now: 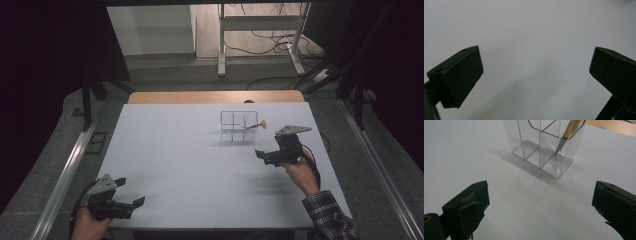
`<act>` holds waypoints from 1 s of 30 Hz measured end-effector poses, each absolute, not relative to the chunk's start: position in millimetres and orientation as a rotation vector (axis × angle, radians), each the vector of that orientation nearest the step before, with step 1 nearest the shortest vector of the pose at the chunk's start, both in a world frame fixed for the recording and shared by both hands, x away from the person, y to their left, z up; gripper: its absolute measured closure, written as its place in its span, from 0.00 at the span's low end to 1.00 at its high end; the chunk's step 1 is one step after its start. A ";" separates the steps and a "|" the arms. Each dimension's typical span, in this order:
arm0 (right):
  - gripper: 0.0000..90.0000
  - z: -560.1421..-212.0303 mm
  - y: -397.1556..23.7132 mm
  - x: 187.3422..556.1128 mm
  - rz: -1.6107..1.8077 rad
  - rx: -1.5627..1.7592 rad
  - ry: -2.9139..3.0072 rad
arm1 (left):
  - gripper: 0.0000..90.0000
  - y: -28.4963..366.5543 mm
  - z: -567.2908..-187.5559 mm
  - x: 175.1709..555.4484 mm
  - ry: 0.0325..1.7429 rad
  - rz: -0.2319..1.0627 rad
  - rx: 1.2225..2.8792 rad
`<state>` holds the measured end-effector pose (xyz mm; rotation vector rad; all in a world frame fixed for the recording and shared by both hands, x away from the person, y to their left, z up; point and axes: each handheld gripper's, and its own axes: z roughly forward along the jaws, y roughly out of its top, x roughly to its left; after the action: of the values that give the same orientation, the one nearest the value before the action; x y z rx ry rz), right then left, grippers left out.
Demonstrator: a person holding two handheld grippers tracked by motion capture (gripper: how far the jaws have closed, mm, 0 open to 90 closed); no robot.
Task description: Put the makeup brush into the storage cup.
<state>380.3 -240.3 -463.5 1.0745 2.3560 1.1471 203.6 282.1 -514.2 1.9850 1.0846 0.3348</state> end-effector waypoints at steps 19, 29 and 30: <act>0.01 -462.7 -242.2 360.4 1.145 1.054 2.374 | 0.00 282.7 -513.8 202.5 1.082 0.394 1.993; 0.01 -461.9 -245.8 351.0 1.154 1.058 2.367 | 0.00 282.7 -513.8 202.5 1.079 0.399 1.994; 0.01 -461.9 -246.1 350.2 1.151 1.058 2.367 | 0.00 282.5 -514.0 202.5 1.079 0.399 1.998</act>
<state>350.2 -246.1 -461.9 1.0576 2.3670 1.1513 202.5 282.5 -514.0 1.9980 1.0790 0.3994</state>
